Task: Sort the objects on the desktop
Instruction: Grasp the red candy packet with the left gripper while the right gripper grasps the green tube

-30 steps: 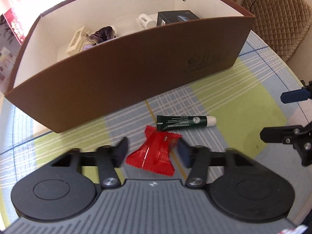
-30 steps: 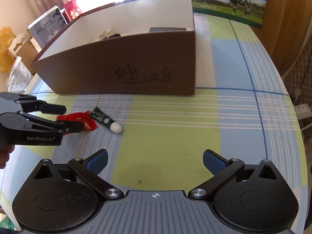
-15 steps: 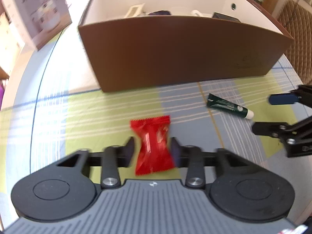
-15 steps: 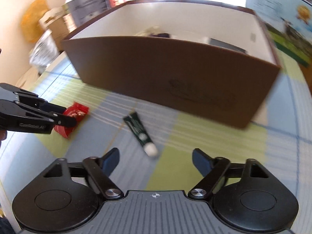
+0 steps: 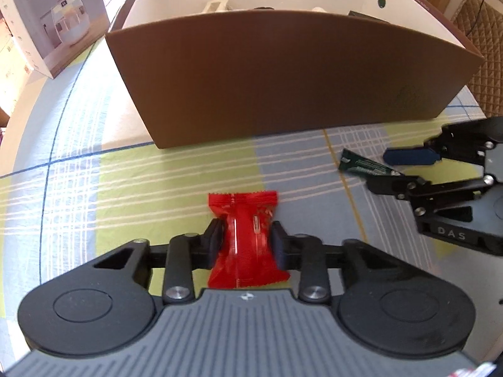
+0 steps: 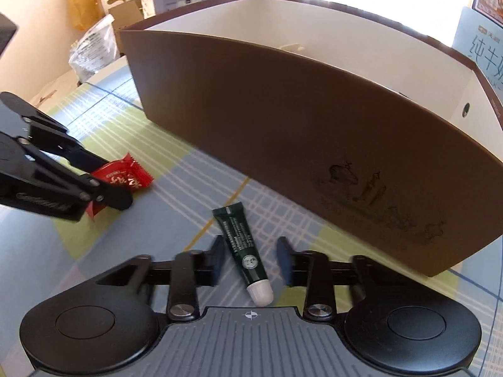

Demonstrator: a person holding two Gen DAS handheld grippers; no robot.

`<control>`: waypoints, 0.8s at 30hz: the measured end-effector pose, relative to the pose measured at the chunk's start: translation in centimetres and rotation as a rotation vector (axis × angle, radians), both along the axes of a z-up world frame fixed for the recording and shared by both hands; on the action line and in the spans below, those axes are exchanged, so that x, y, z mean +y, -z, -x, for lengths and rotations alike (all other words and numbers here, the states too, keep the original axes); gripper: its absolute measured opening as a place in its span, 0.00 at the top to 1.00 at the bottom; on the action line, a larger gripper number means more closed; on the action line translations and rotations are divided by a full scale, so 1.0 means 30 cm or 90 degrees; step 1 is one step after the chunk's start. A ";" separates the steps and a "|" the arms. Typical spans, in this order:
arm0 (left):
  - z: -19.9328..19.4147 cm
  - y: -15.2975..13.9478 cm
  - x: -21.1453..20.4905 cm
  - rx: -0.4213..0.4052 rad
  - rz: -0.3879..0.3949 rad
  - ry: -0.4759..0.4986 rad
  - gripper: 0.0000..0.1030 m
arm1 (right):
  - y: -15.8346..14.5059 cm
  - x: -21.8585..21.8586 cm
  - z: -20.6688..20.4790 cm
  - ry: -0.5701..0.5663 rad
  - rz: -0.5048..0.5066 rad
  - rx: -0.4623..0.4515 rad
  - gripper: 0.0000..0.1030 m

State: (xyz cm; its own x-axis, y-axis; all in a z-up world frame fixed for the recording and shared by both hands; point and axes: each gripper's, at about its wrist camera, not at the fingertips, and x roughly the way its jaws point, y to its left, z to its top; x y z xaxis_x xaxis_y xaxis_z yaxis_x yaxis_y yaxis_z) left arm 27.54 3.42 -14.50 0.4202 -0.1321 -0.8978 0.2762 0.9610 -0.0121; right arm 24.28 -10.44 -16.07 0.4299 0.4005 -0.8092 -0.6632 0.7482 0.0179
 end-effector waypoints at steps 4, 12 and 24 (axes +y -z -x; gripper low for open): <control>0.017 -0.002 -0.011 0.005 0.013 -0.004 0.76 | 0.002 0.007 0.032 -0.013 0.006 -0.004 0.86; 0.066 -0.013 -0.036 0.018 0.020 0.002 0.76 | -0.010 -0.018 0.097 -0.002 0.004 0.019 0.86; 0.140 -0.044 -0.051 0.014 0.031 0.010 0.77 | -0.034 -0.071 0.151 0.054 -0.032 0.080 0.86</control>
State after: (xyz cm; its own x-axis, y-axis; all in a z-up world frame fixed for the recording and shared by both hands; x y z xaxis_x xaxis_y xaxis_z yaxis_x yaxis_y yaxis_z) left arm 23.32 1.89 -13.19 0.3983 -0.1822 -0.8990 0.2903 0.9547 -0.0649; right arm 19.76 -12.56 -15.04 0.3601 0.4086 -0.8387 -0.5882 0.7972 0.1359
